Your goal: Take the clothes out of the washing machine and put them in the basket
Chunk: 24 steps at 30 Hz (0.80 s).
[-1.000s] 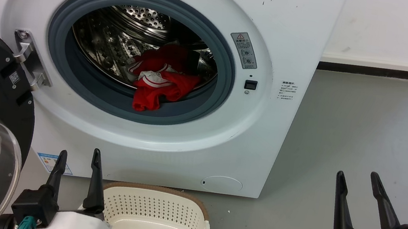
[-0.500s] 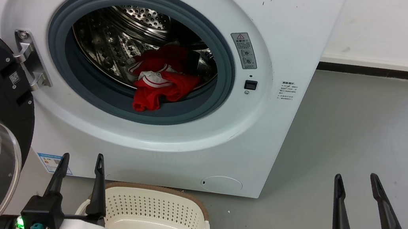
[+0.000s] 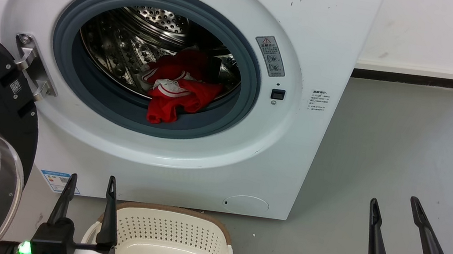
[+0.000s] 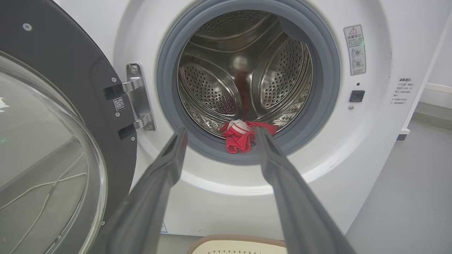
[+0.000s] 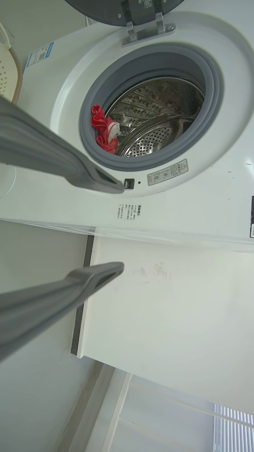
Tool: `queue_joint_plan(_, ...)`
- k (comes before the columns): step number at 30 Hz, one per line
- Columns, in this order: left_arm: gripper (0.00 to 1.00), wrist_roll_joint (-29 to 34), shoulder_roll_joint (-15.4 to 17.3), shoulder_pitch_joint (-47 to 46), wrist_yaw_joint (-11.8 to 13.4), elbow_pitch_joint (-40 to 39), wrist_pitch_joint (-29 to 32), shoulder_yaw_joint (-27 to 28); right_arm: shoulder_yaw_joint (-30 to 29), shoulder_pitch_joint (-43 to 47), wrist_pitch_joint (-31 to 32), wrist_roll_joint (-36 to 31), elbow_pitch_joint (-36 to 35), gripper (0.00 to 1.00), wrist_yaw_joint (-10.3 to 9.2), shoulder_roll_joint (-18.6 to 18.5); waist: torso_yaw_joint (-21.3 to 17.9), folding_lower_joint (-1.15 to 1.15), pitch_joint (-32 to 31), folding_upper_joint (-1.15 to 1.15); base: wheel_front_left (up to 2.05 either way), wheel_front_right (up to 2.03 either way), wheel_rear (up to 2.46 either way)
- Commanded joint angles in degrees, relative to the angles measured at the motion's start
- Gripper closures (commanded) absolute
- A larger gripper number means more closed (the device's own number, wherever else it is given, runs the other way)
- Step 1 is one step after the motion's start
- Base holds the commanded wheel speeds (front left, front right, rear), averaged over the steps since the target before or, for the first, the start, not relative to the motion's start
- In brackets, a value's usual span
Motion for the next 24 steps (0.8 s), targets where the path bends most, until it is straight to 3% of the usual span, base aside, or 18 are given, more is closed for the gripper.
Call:
queue_joint_plan(1, 0.0, -0.2, -0.1, 0.6, -0.2, 0.2, -0.4, 0.1, 0.0, 0.5, -0.1, 0.3, 0.2, 0.0, -0.04, 0.0, 0.0, 0.0, 0.0, 0.0, 0.0, 0.0, 0.0)
queue_joint_plan(24, 0.0, -0.8, -0.1, 0.7, 0.5, 1.1, -0.3, -0.1, 0.2, 0.8, -0.1, 0.9, 1.4, 0.0, -0.04, 0.0, 0.1, 0.0, -0.5, 0.0, 0.0, 0.0, 0.0)
